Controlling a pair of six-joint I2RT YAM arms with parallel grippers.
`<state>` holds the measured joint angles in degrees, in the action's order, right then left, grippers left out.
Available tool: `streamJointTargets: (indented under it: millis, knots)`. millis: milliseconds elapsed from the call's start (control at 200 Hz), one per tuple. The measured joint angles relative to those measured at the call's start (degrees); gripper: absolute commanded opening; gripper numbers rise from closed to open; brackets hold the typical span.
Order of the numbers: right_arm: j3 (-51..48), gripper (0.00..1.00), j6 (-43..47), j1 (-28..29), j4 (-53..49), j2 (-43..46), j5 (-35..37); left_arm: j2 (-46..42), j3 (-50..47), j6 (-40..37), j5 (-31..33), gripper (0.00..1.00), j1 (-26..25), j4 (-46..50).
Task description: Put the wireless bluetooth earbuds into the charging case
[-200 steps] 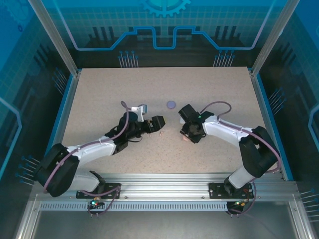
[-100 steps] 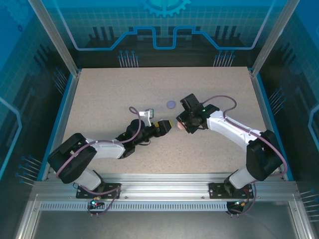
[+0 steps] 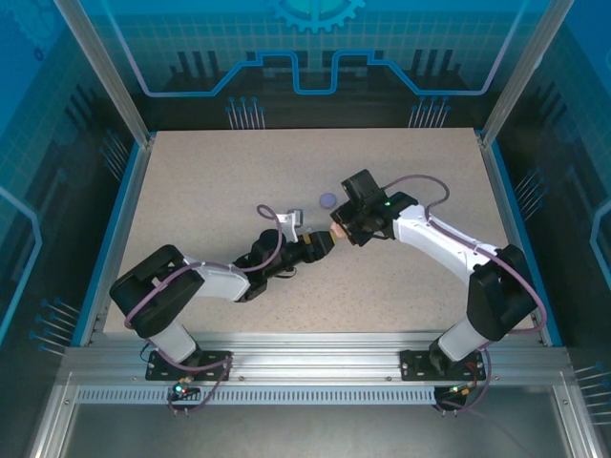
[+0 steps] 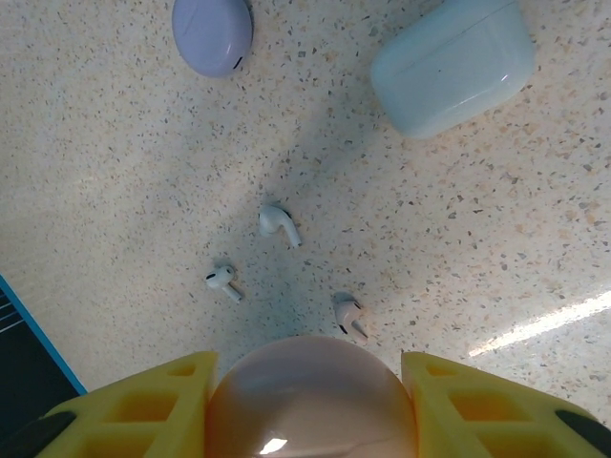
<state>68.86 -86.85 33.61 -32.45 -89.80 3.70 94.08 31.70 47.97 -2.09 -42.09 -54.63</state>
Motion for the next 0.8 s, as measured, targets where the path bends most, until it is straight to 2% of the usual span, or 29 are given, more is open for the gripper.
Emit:
streamJointTargets:
  millis: [290,670,800]
  knots:
    - [0.0,0.37,0.0,0.1,0.2,-0.6,-0.6,2.3,2.3,0.0,0.5,0.66,-0.2,-1.2]
    - [0.0,0.37,0.0,0.1,0.4,-0.6,-1.2,5.7,5.0,0.2,0.9,0.49,-0.5,-1.5]
    - [0.0,0.37,0.0,0.1,0.6,-0.6,-1.2,6.2,5.7,0.2,0.9,0.46,-0.5,-1.9]
